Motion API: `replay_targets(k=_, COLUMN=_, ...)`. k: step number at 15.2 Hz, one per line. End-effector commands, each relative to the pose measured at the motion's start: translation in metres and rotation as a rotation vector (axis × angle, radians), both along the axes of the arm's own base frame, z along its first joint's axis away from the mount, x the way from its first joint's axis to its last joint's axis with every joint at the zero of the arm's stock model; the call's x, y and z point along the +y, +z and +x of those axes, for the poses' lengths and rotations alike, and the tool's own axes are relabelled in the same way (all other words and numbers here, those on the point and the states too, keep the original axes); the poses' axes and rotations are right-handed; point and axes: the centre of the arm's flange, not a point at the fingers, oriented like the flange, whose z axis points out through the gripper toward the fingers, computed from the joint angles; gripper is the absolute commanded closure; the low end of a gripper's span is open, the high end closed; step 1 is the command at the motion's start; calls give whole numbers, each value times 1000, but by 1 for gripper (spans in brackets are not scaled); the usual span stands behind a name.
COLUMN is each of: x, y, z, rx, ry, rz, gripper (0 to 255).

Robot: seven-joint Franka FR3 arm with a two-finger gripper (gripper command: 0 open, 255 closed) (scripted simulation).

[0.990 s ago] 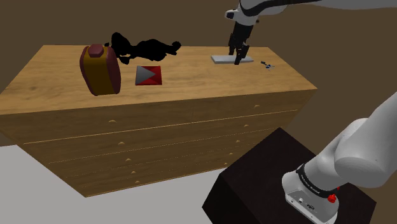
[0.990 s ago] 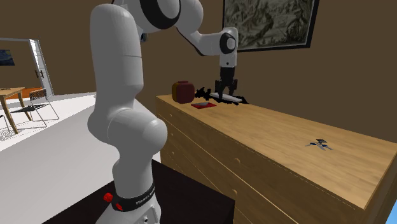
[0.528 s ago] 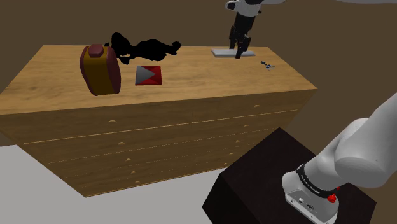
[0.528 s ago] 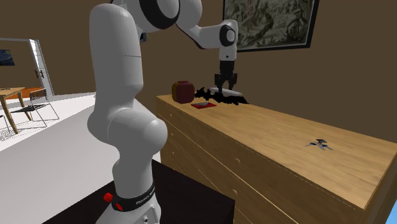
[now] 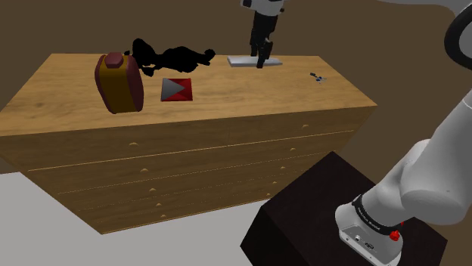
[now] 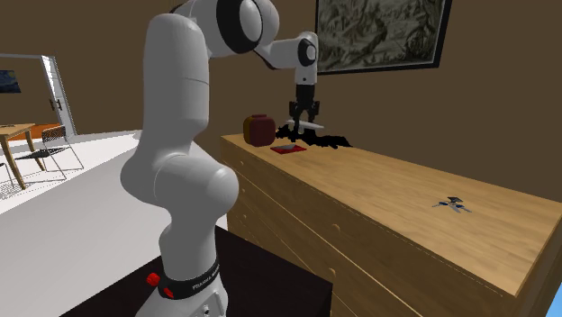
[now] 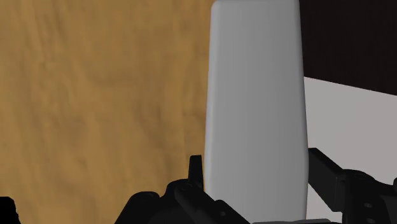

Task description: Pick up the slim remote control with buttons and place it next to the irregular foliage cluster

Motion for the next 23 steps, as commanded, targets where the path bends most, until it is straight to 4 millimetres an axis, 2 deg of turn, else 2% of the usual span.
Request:
replay_targets(k=1, x=28, y=-2, z=9, rx=0, ry=-1, rz=1, gripper=255)
replay_targets(k=9, x=125, y=-1, z=48, rx=0, ry=-1, rz=1, gripper=255)
replay_targets(k=23, x=125, y=-75, z=48, rx=0, ry=-1, rz=1, gripper=255)
